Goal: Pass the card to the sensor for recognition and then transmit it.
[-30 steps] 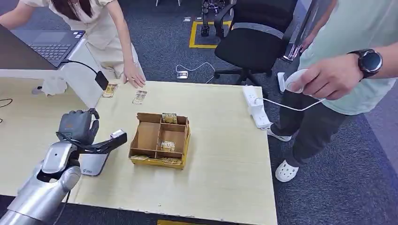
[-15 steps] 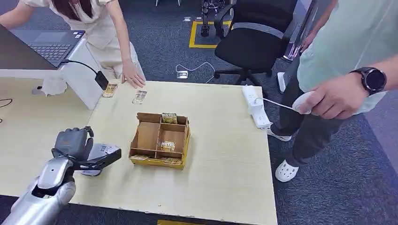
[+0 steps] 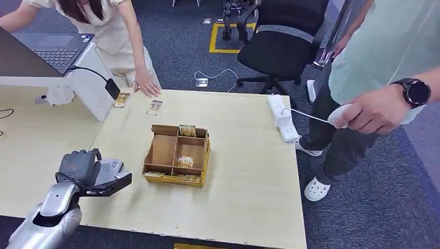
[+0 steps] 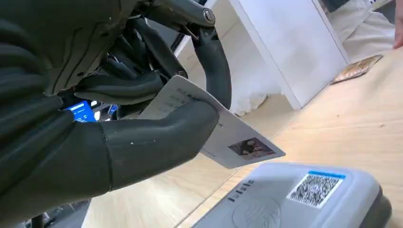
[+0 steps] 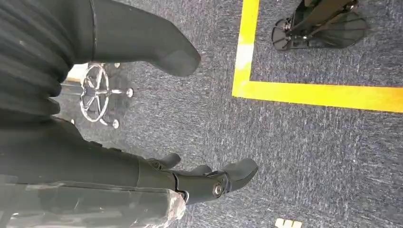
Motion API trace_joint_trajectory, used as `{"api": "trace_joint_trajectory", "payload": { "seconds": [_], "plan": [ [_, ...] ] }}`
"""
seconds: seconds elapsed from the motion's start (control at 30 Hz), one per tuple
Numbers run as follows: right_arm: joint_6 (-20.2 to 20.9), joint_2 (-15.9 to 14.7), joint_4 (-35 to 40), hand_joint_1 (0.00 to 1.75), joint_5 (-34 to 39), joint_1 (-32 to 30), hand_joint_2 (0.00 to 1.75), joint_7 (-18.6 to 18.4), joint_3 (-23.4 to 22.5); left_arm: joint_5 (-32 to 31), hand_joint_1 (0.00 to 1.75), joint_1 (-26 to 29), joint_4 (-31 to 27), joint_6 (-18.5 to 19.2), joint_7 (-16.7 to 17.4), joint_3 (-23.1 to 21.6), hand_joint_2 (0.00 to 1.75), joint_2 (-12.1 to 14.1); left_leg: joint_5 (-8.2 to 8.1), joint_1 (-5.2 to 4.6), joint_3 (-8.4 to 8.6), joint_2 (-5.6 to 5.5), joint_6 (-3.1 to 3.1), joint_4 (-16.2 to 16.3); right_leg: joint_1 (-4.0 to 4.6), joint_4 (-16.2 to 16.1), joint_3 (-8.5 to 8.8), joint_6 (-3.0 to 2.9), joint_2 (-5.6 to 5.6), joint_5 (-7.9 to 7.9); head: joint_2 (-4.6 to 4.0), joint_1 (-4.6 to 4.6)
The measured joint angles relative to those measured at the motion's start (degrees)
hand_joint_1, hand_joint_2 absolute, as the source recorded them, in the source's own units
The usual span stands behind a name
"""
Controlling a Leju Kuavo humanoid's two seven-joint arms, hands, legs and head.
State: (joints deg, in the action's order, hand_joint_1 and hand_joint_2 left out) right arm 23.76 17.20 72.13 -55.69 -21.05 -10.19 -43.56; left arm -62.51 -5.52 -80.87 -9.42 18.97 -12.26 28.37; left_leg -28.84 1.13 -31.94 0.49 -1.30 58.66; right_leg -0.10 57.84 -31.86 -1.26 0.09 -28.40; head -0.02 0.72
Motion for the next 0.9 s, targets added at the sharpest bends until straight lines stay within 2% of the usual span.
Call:
{"api": "trace_joint_trajectory", "payload": {
  "seconds": [0.07,0.17,0.2,0.23,0.33,0.53,0.8,0.83,0.87,0.9],
  "plan": [
    [0.07,0.0,0.0,0.0,0.0,-0.01,1.75,0.0,0.02,-0.15,1.55,0.52,0.15,0.35,0.0,0.13,1.75,0.04,0.0,0.0,0.0,0.01,0.0,0.0,0.0,0.0,0.0,0.0,0.01,0.0,0.0,0.02],
    [0.07,0.0,0.0,0.0,0.0,-0.04,1.75,-0.02,0.02,-0.33,1.48,1.81,0.44,0.44,0.02,0.81,1.75,0.07,0.0,0.0,0.0,0.01,0.0,0.0,0.0,0.0,-0.01,0.01,0.01,-0.01,0.0,0.02],
    [0.07,0.0,0.0,0.0,0.02,-0.08,1.75,-0.11,0.04,-0.39,1.54,2.12,0.44,0.44,0.09,1.03,1.75,0.17,0.0,0.0,0.0,0.0,0.0,0.0,0.0,0.0,-0.01,0.03,0.0,-0.03,0.0,0.0],
    [0.07,0.0,0.0,0.0,0.04,-0.08,1.75,-0.2,0.04,-0.42,1.47,2.37,0.46,0.42,0.09,1.18,1.75,0.22,-0.02,0.0,0.0,-0.02,0.02,0.0,0.0,0.0,0.0,0.04,0.0,-0.03,0.0,0.02],
    [0.07,0.0,0.02,0.0,0.22,-0.08,1.75,-0.44,0.2,-0.42,1.47,3.04,0.46,0.7,0.09,1.9,1.75,0.24,-0.02,0.0,0.01,-0.02,0.02,0.0,0.0,0.0,0.02,0.04,-0.01,-0.03,0.0,0.02],
    [0.04,0.0,0.13,0.0,0.46,-0.12,1.75,-0.59,0.26,-0.11,1.59,4.4,0.46,1.94,-0.76,2.32,1.75,0.22,-0.02,0.0,0.07,-0.02,0.02,0.0,0.0,0.0,0.08,0.04,-0.01,-0.03,0.0,0.0],
    [0.07,0.0,0.28,0.0,1.03,-0.39,1.75,-0.94,0.33,-0.02,1.5,7.08,0.46,2.95,-0.9,2.29,1.75,0.2,-0.02,0.0,0.06,-0.03,0.02,-0.01,0.0,0.0,0.08,0.04,-0.02,-0.04,0.0,0.0],
    [0.07,0.0,0.28,0.0,1.03,-0.39,1.75,-0.96,0.35,0.13,1.55,7.25,0.46,3.08,-1.01,2.29,1.75,0.2,-0.02,0.0,0.06,-0.04,0.02,-0.01,0.0,0.0,0.08,0.05,-0.02,-0.04,0.0,0.0],
    [0.07,0.0,0.31,0.0,1.05,-0.38,1.75,-0.96,0.39,0.42,1.52,7.38,0.46,3.35,-1.09,2.29,1.75,0.2,-0.02,0.0,0.06,-0.04,0.02,-0.01,0.0,0.0,0.09,0.06,-0.02,-0.05,0.0,0.02],
    [0.07,0.0,0.31,0.0,1.05,-0.39,1.75,-0.98,0.46,0.85,1.55,7.44,0.46,3.56,-1.27,2.29,1.75,0.2,-0.02,0.0,0.06,-0.04,0.03,-0.01,0.0,0.0,0.09,0.06,-0.03,-0.05,0.0,0.0]
  ]
}}
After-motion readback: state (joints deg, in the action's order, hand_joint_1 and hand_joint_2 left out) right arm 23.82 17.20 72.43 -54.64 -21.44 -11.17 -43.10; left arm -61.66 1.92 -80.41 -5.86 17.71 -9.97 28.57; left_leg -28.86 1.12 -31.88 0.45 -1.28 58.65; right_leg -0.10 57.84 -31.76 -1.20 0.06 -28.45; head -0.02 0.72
